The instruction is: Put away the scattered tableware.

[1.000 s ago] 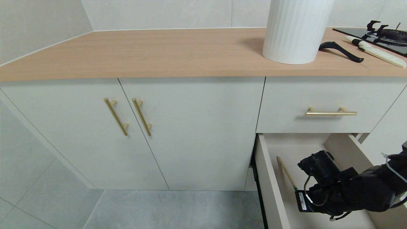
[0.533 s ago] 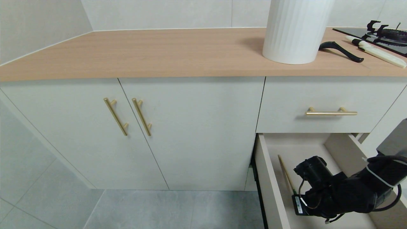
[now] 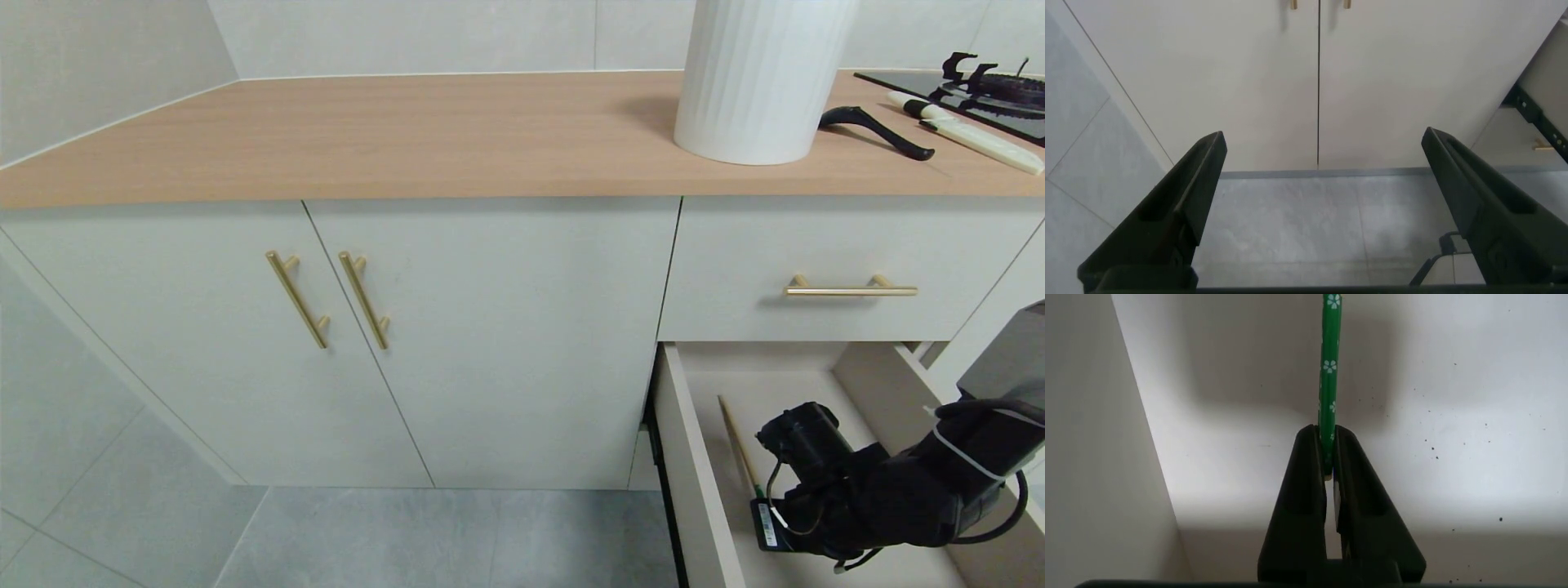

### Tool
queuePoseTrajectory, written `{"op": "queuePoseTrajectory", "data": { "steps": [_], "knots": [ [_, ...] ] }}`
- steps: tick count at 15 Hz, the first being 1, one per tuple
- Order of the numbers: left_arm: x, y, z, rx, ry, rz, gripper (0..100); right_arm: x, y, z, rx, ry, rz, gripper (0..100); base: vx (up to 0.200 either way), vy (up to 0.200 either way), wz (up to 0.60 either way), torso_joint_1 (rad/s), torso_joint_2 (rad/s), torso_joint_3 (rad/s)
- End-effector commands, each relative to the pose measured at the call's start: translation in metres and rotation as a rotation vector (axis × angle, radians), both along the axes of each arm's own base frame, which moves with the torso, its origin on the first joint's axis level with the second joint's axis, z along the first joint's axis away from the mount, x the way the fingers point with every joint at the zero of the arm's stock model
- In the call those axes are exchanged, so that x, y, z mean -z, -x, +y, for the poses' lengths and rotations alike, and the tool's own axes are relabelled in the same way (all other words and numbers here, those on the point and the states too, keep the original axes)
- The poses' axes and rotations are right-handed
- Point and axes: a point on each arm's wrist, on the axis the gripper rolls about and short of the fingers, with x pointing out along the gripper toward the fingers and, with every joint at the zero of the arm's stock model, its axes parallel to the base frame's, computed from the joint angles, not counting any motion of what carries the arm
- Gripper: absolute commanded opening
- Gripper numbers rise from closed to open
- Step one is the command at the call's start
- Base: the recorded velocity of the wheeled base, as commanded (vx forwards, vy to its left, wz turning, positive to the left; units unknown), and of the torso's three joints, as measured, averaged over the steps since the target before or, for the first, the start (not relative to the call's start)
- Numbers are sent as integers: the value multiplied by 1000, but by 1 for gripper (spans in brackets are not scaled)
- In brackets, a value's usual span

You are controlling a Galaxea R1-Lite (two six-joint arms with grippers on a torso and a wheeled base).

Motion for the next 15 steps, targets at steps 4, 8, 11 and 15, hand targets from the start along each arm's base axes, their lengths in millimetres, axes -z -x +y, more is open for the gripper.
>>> {"op": "queuePoseTrajectory", "data": {
  "steps": [4, 8, 11, 15],
  "knots": [
    [0, 0, 0, 0, 0, 0, 100, -2, 1, 0, -2, -4, -11, 100, 0, 0, 0, 0, 0, 0],
    [0, 0, 0, 0, 0, 0, 100, -14, 7, -2, -3, -13, -45, 100, 0, 0, 0, 0, 0, 0],
    [0, 0, 0, 0, 0, 1, 100, -58, 11, -18, 31, -46, -188, 100, 0, 0, 0, 0, 0, 0],
    [0, 0, 0, 0, 0, 1, 100, -157, 50, -67, 34, -101, -329, 100, 0, 0, 0, 0, 0, 0]
  ]
}}
